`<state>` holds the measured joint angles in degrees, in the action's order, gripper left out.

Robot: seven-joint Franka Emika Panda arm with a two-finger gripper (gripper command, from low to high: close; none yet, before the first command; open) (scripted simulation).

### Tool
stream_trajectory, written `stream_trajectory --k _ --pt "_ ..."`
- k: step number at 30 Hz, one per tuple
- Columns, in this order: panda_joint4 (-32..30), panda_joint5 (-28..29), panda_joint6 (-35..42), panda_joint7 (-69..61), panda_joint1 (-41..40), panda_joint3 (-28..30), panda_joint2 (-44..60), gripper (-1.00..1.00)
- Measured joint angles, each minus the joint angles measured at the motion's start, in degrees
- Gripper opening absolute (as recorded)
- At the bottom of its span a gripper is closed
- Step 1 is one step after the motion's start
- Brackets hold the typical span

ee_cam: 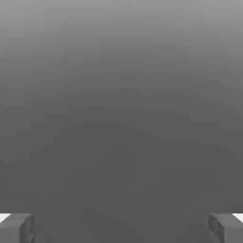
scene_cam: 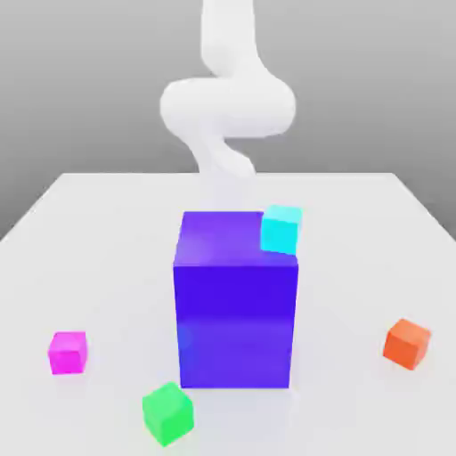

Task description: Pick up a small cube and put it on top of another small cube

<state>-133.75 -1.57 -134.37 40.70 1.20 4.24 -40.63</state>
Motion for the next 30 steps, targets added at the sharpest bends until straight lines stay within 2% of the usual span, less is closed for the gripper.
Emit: stream_trajectory --k 10,18,24,30 --pt "-7.93 -7.65 -10.45 -21.73 3.67 16.40 21.05 0.00" --pt "-14.13 -14.56 -18.55 -39.44 1.30 24.70 37.85 0.00" --pt "-18.81 -13.85 -25.33 -48.14 -4.10 26.86 48.69 0.00" --pt "-17.31 -22.84 -30.90 -56.22 -10.59 19.31 56.90 0.00"
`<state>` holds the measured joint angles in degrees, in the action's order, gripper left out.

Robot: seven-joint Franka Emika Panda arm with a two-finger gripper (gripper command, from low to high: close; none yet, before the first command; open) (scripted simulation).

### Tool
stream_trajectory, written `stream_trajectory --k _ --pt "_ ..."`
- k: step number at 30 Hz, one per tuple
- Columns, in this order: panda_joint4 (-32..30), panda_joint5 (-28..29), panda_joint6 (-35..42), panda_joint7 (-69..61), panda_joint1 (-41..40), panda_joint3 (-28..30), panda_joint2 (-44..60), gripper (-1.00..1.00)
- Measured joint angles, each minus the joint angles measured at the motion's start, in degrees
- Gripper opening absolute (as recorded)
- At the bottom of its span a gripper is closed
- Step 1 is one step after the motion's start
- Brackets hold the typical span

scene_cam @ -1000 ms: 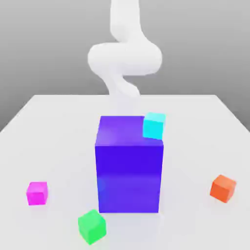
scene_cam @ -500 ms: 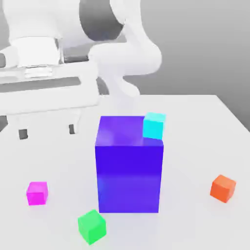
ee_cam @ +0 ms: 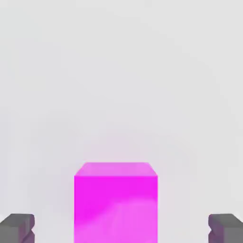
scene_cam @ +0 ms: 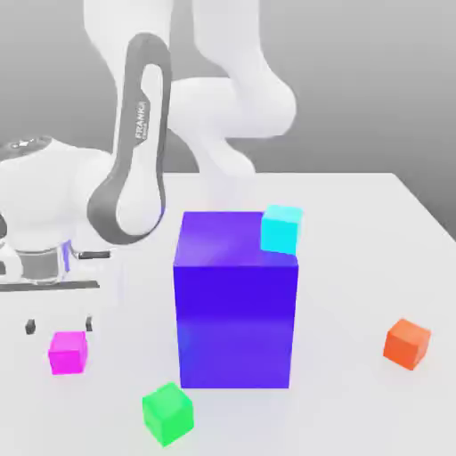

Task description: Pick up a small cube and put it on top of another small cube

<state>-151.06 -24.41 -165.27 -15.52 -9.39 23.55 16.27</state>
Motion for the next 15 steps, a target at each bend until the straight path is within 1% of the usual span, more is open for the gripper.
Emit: stream_trajectory --k 3,4,9,10,12,15 --pt "1.11 -4.87 -2.80 -3.74 -4.79 -5.84 3.98 0.00" --pt "1.41 -6.14 -3.56 -4.70 -6.14 -7.47 5.09 -1.00" --pt "1.42 -6.10 -3.42 -4.66 -6.15 -7.47 5.08 -1.00" --pt "1.56 -6.75 -3.84 -5.16 -6.86 -8.32 5.63 -1.00" --pt "1.24 -5.50 -2.97 -4.21 -5.19 -6.37 4.39 -1.00" --pt "0.19 -0.47 -0.52 -0.41 -1.50 -1.61 0.73 -1.00"
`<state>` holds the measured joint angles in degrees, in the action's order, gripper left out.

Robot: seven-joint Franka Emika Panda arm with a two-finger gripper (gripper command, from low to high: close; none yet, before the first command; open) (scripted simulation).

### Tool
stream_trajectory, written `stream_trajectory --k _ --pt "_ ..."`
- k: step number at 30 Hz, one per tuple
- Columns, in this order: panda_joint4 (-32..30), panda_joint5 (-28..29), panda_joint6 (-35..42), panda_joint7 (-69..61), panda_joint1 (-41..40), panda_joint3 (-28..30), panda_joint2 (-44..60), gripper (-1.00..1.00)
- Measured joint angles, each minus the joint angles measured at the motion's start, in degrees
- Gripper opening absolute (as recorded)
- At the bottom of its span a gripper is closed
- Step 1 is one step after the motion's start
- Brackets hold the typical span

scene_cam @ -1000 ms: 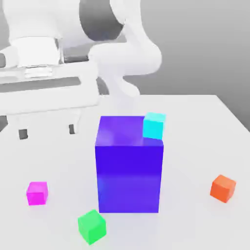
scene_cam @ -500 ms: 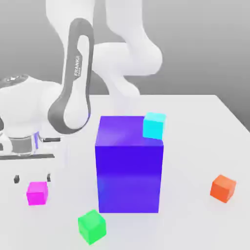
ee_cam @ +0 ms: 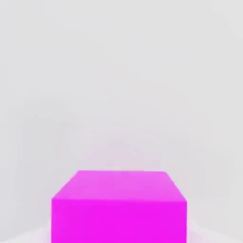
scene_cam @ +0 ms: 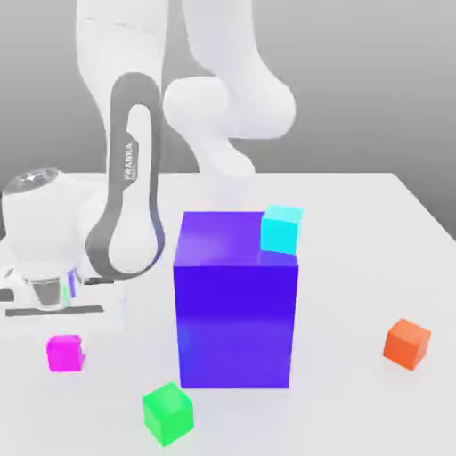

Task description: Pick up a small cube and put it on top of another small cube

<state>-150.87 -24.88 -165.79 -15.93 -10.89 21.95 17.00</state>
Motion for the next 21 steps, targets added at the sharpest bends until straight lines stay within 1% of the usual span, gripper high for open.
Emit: stream_trajectory --k 3,6,10,14,15,17,21 --pt "-1.19 5.68 2.61 4.34 3.27 4.48 -4.01 -1.00" --pt "-1.70 11.49 5.64 8.99 5.70 7.06 -7.54 -1.00" --pt "2.51 18.11 11.40 16.36 11.24 5.51 -9.87 -1.00" --pt "6.05 23.71 15.96 24.01 18.38 2.04 -12.44 -1.00" --pt "5.99 23.86 16.28 25.01 20.15 1.14 -12.86 -1.00" --pt "4.98 22.05 15.38 25.00 22.14 -0.35 -12.38 -1.00" --pt "5.00 15.57 9.25 20.77 20.59 -3.46 -5.52 -1.00"
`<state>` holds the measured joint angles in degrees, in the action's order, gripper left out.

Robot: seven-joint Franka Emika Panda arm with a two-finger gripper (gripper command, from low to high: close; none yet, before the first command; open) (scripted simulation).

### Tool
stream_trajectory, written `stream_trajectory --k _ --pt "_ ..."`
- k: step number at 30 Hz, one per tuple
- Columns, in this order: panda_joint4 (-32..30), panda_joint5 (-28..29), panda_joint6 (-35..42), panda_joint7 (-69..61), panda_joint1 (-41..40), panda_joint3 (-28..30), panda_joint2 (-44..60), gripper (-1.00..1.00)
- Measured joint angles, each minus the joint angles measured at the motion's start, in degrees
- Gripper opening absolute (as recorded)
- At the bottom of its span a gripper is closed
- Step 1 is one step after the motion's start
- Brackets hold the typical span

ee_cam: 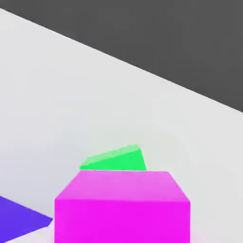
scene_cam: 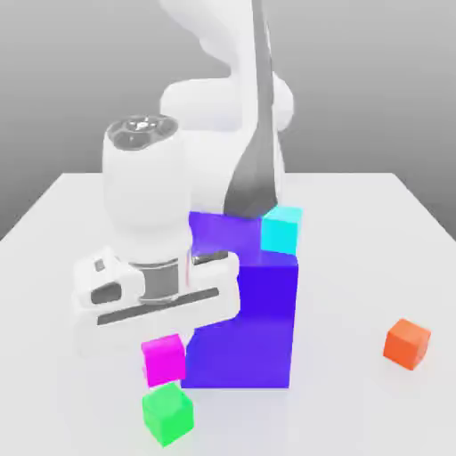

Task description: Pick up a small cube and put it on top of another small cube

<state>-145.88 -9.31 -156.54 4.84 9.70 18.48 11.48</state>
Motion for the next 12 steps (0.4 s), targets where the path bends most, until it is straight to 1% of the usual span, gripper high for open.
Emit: stream_trajectory --k 1,2,8,10,12 --pt "0.12 -1.66 -1.73 -1.18 -0.84 -1.16 2.00 -1.00" --pt "0.19 -2.58 -2.70 -1.84 -1.32 -1.81 3.11 1.00" --pt "0.22 -3.05 -3.22 -2.18 -1.54 -2.11 3.67 1.00" --pt "0.07 -1.12 -1.41 -0.78 -0.88 -1.10 1.50 1.00" --pt "-0.19 2.11 1.70 1.55 -0.22 0.14 -2.14 1.00"
